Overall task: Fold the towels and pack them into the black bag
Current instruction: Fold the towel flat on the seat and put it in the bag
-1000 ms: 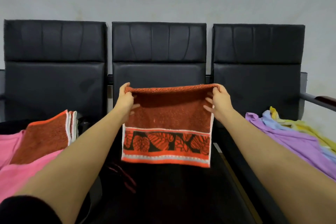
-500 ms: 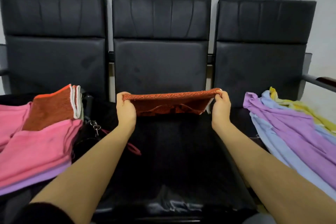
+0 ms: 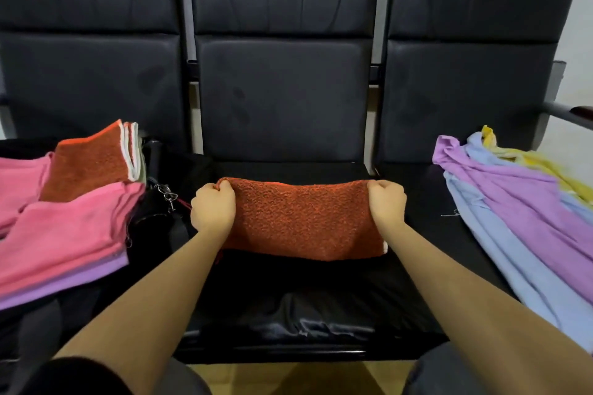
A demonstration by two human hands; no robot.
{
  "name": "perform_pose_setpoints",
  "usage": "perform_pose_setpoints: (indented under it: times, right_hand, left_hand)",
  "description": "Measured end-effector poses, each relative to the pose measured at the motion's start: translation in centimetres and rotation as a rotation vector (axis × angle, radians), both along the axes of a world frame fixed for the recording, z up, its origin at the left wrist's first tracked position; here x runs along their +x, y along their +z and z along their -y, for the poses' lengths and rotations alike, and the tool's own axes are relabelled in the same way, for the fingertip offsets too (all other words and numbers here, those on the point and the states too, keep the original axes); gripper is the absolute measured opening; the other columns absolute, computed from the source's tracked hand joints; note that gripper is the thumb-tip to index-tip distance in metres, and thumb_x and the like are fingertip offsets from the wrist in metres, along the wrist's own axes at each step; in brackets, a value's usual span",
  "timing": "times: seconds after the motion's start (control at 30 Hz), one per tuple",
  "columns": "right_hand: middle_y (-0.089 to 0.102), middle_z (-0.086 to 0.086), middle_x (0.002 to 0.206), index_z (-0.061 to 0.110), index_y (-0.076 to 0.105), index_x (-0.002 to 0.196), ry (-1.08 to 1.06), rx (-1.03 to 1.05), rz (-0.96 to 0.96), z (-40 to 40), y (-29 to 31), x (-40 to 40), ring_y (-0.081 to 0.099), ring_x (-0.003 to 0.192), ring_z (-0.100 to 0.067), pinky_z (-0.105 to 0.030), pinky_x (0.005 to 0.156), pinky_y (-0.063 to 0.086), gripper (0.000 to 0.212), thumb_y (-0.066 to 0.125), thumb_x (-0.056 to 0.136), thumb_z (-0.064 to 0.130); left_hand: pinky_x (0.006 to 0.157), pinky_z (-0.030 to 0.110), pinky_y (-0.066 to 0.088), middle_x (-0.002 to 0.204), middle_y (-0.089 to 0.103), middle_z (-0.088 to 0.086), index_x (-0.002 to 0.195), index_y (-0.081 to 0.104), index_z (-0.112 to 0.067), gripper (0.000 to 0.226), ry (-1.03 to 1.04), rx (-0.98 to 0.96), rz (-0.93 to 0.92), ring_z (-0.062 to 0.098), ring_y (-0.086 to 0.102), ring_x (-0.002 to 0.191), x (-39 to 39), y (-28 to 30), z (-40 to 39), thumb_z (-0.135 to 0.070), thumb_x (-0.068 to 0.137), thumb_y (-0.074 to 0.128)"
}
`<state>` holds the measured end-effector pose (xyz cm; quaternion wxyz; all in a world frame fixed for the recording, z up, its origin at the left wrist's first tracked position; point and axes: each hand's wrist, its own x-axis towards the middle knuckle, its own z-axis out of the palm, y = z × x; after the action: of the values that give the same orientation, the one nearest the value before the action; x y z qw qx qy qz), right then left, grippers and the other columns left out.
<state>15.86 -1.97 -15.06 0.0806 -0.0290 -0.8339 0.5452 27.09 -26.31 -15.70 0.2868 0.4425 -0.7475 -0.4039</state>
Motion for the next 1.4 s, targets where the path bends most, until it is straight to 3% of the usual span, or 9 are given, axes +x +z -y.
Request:
perform_pose_setpoints:
  times: [0.1,0.17,0.33,0.53,0.8,0.93,1.1,1.27,1.4]
  right_hand:
    - [0.043,-0.004,0.057,0.014,0.04,0.051,0.019,0.041,0.013,-0.1,-1.7,-1.1,0.045,0.065,-0.026,-0.035,0.056,0.031,0.037,0.052,0.086,0.014]
    - [0.043,-0.004,0.058,0.015,0.037,0.052,0.032,0.068,0.016,0.1,-2.6,-1.7,0.046,0.068,-0.026,-0.033,0.059,0.032,0.04,0.053,0.088,0.014]
    - [0.06,-0.018,0.101,0.007,0.052,0.09,0.023,0.261,-0.027,0.6,-4.3,-3.0,0.057,0.098,-0.035,-0.036,0.073,0.036,0.024,0.037,0.101,0.022]
    - [0.061,-0.018,0.105,0.003,0.048,0.113,-0.028,0.561,-0.176,1.5,-3.5,-5.7,0.058,0.097,-0.038,-0.039,0.071,0.037,0.028,0.03,0.103,0.021]
    - [0.059,-0.014,0.113,0.005,0.048,0.117,-0.021,0.769,-0.162,3.2,-5.0,-8.9,0.058,0.103,-0.035,-0.038,0.073,0.04,0.025,0.034,0.103,0.02]
    - [0.054,-0.017,0.114,0.004,0.054,0.114,-0.06,0.966,-0.326,3.8,-6.7,-9.0,0.052,0.098,-0.035,-0.043,0.084,0.04,0.034,0.064,0.083,0.014]
    - [0.054,-0.015,0.122,0.005,0.057,0.118,0.088,0.936,-0.546,5.0,-7.6,-7.0,0.054,0.101,-0.034,-0.044,0.087,0.043,0.046,0.068,0.074,0.011]
    - [0.028,-0.005,0.149,0.021,0.032,0.145,0.489,0.797,-0.239,6.0,-8.0,-5.0,0.028,0.135,-0.026,-0.046,0.11,0.021,0.047,0.04,0.099,0.029]
    - [0.009,-0.002,0.16,0.032,0.027,0.148,0.649,0.942,-0.031,5.3,-8.0,-4.5,0.005,0.146,-0.024,-0.059,0.112,-0.005,0.047,0.022,0.102,0.043]
  left_hand:
    - [0.085,0.04,0.045,0.107,0.063,0.02,0.1,0.063,-0.006,0.027,-0.096,-0.07,0.165,0.04,0.057,0.103,-0.9,-1.7,1.2,-0.028,0.089,0.052]
    - [0.081,0.04,0.045,0.104,0.062,0.02,0.096,0.059,-0.005,0.021,-0.164,-0.143,0.235,0.041,0.057,0.1,-1.4,-2.5,1.7,-0.023,0.09,0.051]
    - [0.075,0.043,0.042,0.104,0.057,0.022,0.103,0.056,-0.003,0.026,-0.277,-0.385,0.225,0.043,0.055,0.097,-3.6,-3.8,2.5,-0.024,0.099,0.041]
    - [0.065,0.036,0.034,0.111,0.049,0.016,0.123,0.046,-0.011,0.025,-0.295,-0.69,0.472,0.04,0.06,0.09,-7.7,-2.6,3.7,-0.017,0.1,0.039]
    - [0.066,0.04,0.04,0.115,0.051,0.017,0.123,0.042,-0.006,0.029,-0.328,-0.677,0.576,0.038,0.059,0.097,-11.8,-5.4,5.2,-0.024,0.101,0.041]
    - [0.076,0.045,0.048,0.109,0.054,0.024,0.111,0.051,0.005,0.047,-0.263,-0.715,0.577,0.041,0.055,0.098,-11.9,-7.5,4.7,-0.038,0.093,0.054]
    - [0.091,0.044,0.04,0.125,0.047,0.028,0.139,0.028,0.009,0.072,-0.218,-0.682,0.624,0.039,0.047,0.113,-11.2,-7.6,4.0,-0.043,0.094,0.05]
    - [0.096,0.042,0.038,0.132,0.041,0.028,0.144,0.014,0.005,0.064,-0.244,-0.675,0.744,0.039,0.045,0.117,-9.3,-8.0,2.8,-0.025,0.094,0.042]
    - [0.097,0.041,0.037,0.131,0.039,0.022,0.143,0.02,-0.002,0.06,-0.359,-0.656,0.747,0.037,0.044,0.117,-7.1,-7.7,2.7,-0.025,0.093,0.045]
